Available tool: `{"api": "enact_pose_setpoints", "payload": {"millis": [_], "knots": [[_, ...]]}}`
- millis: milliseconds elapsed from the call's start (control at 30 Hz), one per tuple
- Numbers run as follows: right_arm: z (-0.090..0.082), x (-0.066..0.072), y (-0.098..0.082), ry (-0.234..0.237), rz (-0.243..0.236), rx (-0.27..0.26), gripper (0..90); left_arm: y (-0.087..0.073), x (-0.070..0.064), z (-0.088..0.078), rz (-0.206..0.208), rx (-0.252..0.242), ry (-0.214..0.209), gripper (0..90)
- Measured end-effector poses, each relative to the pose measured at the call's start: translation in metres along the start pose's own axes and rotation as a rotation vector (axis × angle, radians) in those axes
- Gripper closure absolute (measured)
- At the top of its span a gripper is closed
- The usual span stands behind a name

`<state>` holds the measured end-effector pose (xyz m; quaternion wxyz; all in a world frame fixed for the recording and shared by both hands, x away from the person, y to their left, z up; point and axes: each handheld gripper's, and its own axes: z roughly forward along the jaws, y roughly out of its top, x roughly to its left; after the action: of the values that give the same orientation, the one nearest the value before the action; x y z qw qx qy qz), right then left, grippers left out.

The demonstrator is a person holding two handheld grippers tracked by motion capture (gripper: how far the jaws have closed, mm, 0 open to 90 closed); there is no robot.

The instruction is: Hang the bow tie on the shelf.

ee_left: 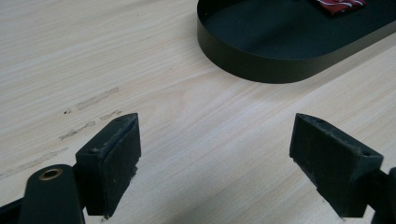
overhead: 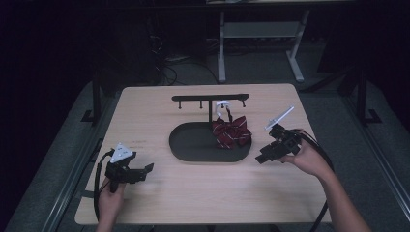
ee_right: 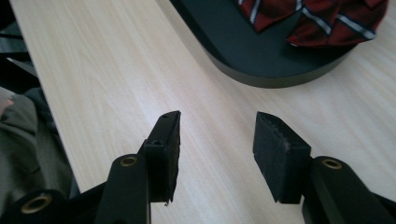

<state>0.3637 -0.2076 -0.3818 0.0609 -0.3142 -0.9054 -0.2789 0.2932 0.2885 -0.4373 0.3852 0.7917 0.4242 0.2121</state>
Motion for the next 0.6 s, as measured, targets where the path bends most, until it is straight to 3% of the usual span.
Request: {"api": "enact_pose_setpoints", "payload": {"millis": [600], "knots": [[0.014, 0.011, -0.031, 0.014, 0.002, -0.006, 49.2, 0.0, -0.001, 0.001, -0.001, 0.001, -0.006, 16.3]]}}
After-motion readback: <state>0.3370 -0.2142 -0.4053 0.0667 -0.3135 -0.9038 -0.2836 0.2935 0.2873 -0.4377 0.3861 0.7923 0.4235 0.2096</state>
